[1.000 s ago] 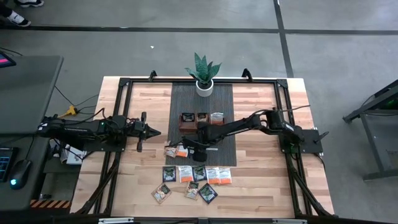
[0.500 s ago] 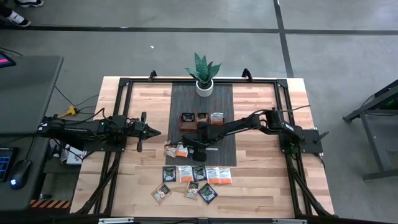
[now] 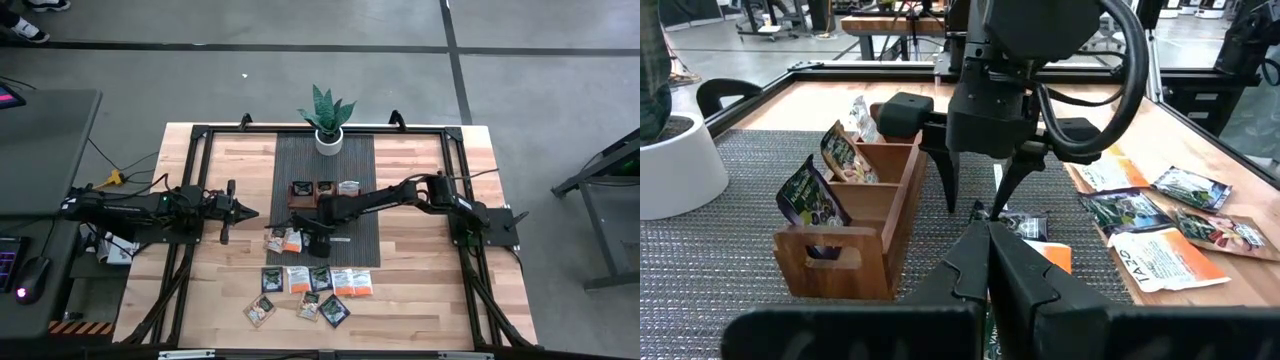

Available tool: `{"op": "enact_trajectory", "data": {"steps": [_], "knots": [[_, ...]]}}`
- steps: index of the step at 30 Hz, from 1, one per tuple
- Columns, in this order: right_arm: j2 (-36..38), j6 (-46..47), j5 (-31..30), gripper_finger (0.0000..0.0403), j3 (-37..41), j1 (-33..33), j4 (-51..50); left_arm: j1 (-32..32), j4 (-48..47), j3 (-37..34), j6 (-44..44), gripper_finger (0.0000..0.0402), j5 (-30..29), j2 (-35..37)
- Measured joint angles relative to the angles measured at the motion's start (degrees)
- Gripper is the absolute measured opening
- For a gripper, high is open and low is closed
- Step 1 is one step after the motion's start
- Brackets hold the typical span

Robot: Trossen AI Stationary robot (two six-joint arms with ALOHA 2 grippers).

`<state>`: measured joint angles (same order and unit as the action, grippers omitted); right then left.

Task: Pick & Place Tea
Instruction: Put the violet tea bag into the left section of the wooden organizer

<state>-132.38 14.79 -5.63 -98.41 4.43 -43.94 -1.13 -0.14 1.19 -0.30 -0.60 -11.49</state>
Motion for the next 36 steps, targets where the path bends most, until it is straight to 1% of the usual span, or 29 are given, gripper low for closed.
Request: {"op": "enact_trajectory", "data": {"steps": [6,10,23,33,36], "knots": [[0.0,1.6,3.49,0.0191,0.05,-0.7,-0.03,-0.01,0.0,0.02,0.0,0.0001,-0.01,-0.01],[0.0,1.68,4.48,0.0177,0.07,-0.85,-0.07,-0.02,0.0,0.0,0.0,0.0001,-0.01,0.0],[0.0,2.99,4.64,0.0103,0.07,-0.68,-0.36,0.0,0.0,0.0,0.0,0.0001,0.0,-0.01],[0.0,3.21,4.03,0.0016,0.07,-0.59,-0.29,0.0,0.0,0.02,0.0,0.0001,0.0,0.0],[0.0,3.15,3.82,0.0004,0.07,-0.55,-0.14,0.0,0.0,0.0,0.0,0.0001,0.0,-0.02]]}}
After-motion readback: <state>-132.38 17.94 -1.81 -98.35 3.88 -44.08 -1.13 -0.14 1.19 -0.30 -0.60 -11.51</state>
